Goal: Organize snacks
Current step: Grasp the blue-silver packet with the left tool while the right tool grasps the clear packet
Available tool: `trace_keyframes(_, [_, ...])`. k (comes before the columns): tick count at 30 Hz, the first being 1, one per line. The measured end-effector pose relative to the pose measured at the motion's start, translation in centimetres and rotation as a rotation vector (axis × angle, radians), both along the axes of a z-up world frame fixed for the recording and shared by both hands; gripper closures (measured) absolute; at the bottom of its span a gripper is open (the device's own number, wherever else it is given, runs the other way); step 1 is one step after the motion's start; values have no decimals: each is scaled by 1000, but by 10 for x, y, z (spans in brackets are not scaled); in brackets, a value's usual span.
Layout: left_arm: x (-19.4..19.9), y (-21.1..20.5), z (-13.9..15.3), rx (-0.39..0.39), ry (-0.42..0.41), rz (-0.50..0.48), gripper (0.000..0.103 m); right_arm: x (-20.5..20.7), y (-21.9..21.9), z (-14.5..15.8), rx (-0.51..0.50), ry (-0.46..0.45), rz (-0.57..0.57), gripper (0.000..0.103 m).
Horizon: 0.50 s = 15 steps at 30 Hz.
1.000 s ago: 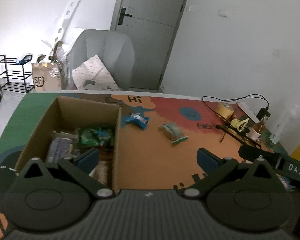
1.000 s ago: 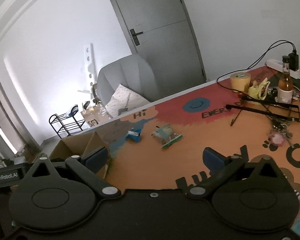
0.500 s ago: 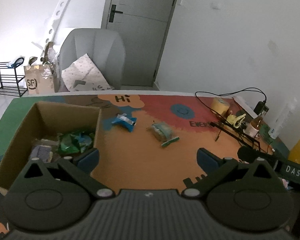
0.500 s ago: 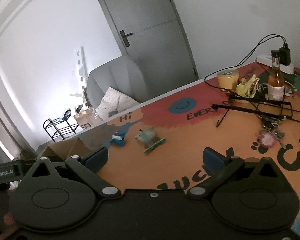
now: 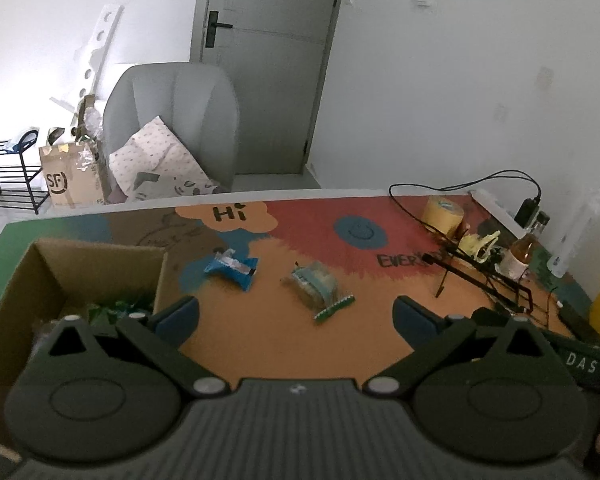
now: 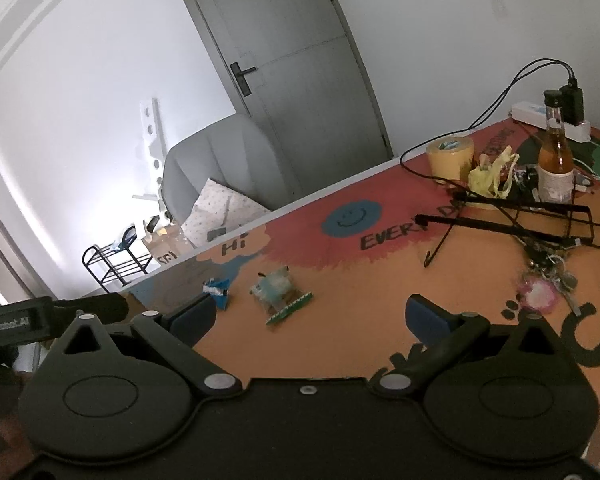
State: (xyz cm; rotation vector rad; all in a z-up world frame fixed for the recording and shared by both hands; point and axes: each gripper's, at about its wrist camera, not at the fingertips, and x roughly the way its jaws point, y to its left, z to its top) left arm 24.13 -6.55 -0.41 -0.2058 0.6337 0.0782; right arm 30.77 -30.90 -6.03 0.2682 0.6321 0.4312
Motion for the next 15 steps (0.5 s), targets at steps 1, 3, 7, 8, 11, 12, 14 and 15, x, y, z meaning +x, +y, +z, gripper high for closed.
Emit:
trace_keyframes(1, [4,-1,0,-3,1,-4,2,3,0,0,1,0,2,0])
trace_keyframes(3, [12,-3,-2,-6,5,-8,3,9,1,-1,3,-2,8,1])
trace_keyframes(7, [30,-3,-6,-18,22,-2,10,23,6,-2,4,-4,31,5])
trace_keyframes(8, [34,-3,-8,-21,29,0,12,28,7,-3,8,-3,37,7])
trace_keyframes(11, [47,-1,-12,-25,45,21,17,40,8,-5,21,9,37,10])
trace_keyframes(12, [51,-1,-13,-25,47,27,18,43,9,-6,26,13,39,10])
trace_keyframes(14, [61,1,-15,-11,60,47,20,51,11,-8,34,24,49,14])
trace_keyframes(15, [66,3,-16,-7,68,60,23,55,12,-10,36,29,56,14])
